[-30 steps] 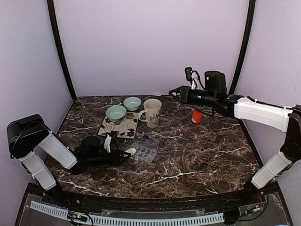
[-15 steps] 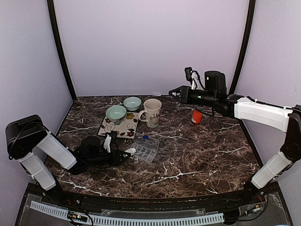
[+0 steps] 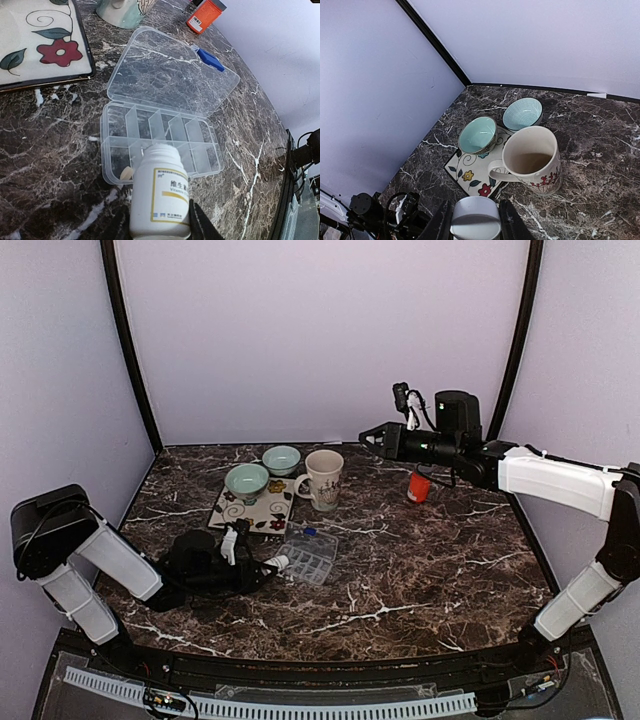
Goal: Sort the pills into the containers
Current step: Pour the pill into the compartment of the pill container.
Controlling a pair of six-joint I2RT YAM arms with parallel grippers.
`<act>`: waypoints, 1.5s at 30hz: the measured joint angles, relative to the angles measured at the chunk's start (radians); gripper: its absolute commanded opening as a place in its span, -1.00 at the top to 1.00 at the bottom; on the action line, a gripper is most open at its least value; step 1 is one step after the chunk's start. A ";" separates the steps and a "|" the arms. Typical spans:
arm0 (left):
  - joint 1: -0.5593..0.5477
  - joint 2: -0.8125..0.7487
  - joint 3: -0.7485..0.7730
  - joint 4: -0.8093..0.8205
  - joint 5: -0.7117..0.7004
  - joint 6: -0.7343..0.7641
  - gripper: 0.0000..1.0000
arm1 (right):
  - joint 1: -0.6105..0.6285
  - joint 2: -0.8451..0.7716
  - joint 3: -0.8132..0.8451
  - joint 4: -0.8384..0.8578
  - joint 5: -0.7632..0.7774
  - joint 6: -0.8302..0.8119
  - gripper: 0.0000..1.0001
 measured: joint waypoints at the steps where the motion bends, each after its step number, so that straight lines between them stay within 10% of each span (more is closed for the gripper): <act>1: 0.000 -0.001 0.000 -0.001 -0.002 0.000 1.00 | 0.000 0.000 0.000 0.000 0.000 0.000 0.49; 45: -0.028 -0.036 0.034 -0.105 -0.053 0.048 1.00 | 0.000 0.006 0.000 0.000 0.000 0.007 0.48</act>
